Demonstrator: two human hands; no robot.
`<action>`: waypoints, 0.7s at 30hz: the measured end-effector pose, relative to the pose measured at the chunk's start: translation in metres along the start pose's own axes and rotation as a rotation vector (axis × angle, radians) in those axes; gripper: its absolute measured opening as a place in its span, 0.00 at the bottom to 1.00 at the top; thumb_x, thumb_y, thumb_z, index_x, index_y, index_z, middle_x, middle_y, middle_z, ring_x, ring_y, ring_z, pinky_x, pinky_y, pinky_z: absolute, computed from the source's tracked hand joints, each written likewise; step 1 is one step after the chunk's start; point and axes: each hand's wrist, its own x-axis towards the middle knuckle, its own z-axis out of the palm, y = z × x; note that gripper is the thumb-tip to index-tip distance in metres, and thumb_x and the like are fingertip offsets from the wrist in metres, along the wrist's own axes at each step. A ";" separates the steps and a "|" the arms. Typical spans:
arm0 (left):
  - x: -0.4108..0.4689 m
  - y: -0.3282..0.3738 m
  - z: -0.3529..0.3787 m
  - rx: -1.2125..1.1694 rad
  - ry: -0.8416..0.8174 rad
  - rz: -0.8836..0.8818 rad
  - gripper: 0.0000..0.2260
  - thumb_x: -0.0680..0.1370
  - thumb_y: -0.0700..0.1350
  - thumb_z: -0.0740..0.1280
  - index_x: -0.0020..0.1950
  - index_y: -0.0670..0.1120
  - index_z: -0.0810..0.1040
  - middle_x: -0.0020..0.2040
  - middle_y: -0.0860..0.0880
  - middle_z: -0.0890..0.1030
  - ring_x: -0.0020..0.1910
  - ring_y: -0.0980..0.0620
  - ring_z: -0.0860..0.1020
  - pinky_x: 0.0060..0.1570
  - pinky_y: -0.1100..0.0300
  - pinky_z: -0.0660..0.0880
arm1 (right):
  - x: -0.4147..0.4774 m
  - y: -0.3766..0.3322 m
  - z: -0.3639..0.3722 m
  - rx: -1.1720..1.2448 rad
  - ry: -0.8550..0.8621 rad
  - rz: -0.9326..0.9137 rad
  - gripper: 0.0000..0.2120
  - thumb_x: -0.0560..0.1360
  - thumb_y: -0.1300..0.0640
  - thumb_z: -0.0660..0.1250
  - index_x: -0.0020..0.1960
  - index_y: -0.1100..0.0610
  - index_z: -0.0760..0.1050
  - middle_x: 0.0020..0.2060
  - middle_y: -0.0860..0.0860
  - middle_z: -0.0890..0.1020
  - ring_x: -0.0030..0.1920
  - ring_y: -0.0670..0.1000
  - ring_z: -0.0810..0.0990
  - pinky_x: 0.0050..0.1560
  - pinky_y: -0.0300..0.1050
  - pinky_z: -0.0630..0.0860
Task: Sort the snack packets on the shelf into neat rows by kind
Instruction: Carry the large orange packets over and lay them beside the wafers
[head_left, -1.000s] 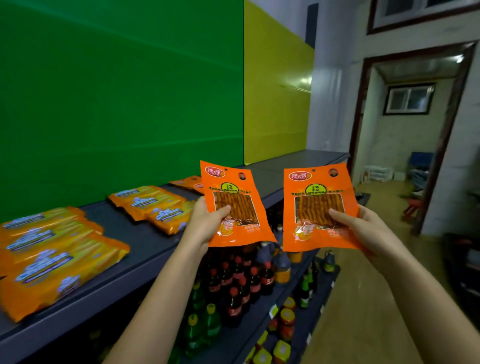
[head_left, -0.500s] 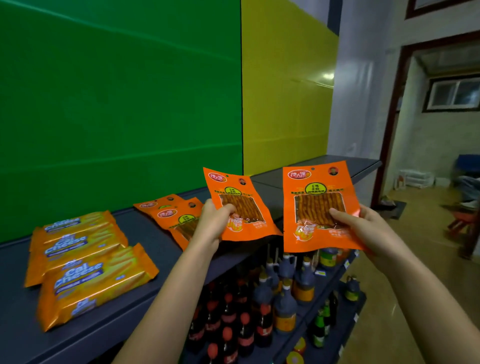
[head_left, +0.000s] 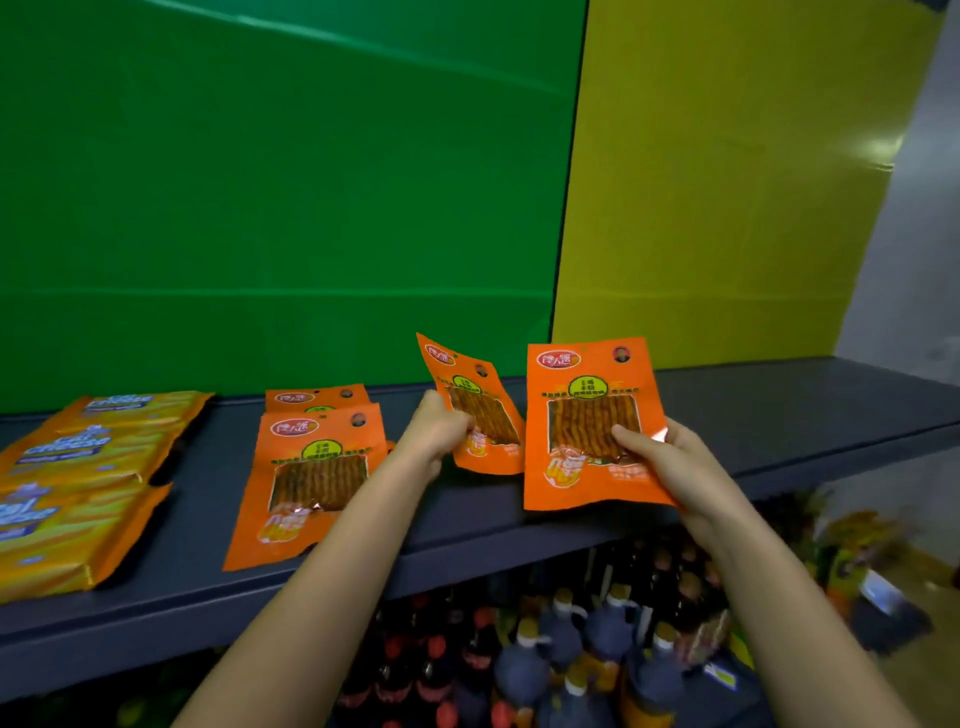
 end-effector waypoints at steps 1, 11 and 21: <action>0.006 -0.001 0.005 0.023 0.038 -0.015 0.09 0.76 0.31 0.60 0.51 0.40 0.76 0.54 0.40 0.80 0.51 0.45 0.79 0.52 0.55 0.74 | 0.009 0.004 -0.001 -0.007 -0.033 0.002 0.12 0.75 0.59 0.66 0.58 0.56 0.76 0.44 0.53 0.84 0.41 0.51 0.82 0.39 0.43 0.76; 0.064 -0.017 0.021 0.131 0.232 -0.183 0.09 0.75 0.33 0.60 0.51 0.41 0.77 0.54 0.40 0.81 0.49 0.44 0.80 0.48 0.55 0.77 | 0.060 0.032 0.021 -0.174 -0.212 -0.011 0.13 0.75 0.56 0.67 0.59 0.54 0.74 0.54 0.54 0.82 0.54 0.54 0.81 0.57 0.50 0.76; 0.086 -0.019 0.026 0.083 0.326 -0.199 0.08 0.75 0.38 0.61 0.36 0.44 0.72 0.51 0.42 0.81 0.51 0.42 0.79 0.55 0.51 0.77 | 0.082 0.041 0.038 -0.480 -0.190 -0.117 0.14 0.73 0.50 0.68 0.56 0.53 0.73 0.54 0.52 0.81 0.56 0.54 0.79 0.60 0.52 0.74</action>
